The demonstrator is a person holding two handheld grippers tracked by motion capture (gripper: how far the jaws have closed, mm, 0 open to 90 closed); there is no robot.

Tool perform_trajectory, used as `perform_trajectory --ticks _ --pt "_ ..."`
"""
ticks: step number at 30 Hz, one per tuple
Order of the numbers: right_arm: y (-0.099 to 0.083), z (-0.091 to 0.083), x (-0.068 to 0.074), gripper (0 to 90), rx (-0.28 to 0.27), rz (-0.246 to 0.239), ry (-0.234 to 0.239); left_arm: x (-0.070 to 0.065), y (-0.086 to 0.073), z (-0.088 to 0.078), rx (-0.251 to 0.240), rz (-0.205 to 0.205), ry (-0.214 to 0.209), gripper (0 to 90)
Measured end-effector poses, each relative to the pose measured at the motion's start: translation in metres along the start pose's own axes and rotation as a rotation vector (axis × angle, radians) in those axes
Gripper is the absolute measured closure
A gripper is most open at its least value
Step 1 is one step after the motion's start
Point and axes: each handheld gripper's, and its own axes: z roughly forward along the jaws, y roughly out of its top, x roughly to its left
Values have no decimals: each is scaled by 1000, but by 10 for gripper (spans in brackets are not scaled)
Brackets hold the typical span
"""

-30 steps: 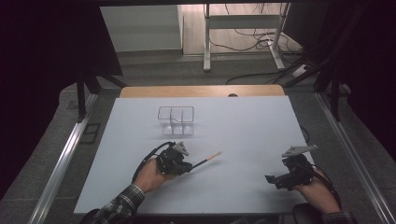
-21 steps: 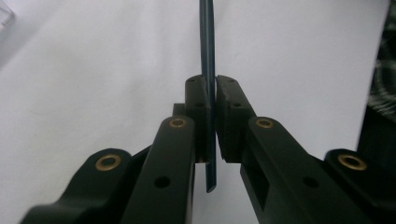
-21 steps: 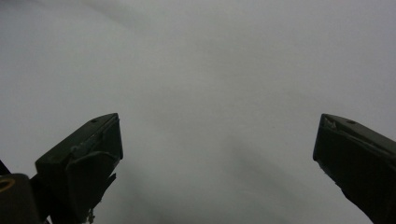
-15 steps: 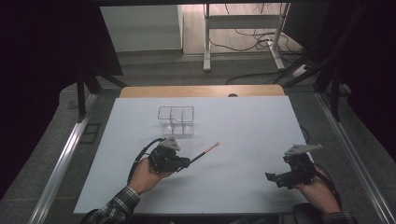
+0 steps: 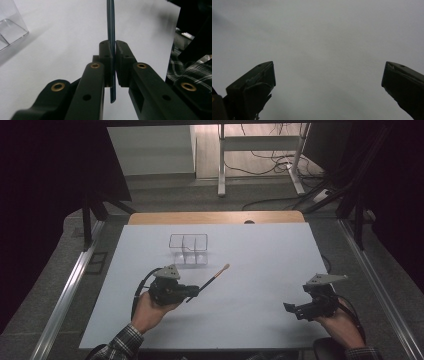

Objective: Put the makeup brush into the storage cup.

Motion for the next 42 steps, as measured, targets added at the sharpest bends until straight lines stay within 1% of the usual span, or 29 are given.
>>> perform_trajectory --ticks 4,10,11,14,16,21,24,27,32,37,42 --pt "1 -1 1 0 -12 2 0 -4 -3 -7 -27 -6 0 848" --pt "2 -1 3 0 -44 2 11 -12 -8 -19 -67 -2 8 848" --pt "3 -2 3 0 -48 0 12 -13 -9 -20 -70 -7 1 848" --pt "5 -2 6 0 -62 -2 17 -17 -13 -23 -79 -24 -8 848" --pt "6 -2 8 0 -71 -4 26 -19 -14 -25 -86 -22 -8 848" --pt "11 -2 15 0 -96 3 47 -23 -16 -31 -125 -27 -10 848" --pt "16 -1 21 0 -109 6 65 -23 -16 -32 -135 -28 -13 848" --pt "23 1 29 0 -112 -1 85 -23 -16 -31 -140 -25 -16 848" --pt "37 5 43 0 -121 4 144 -25 -15 -30 -144 -18 -24 848" --pt "49 11 54 0 -131 10 191 -27 -14 -27 -137 -10 -35 848" --pt "59 16 64 0 -135 -10 221 -28 -13 -24 -133 -2 -39 848"
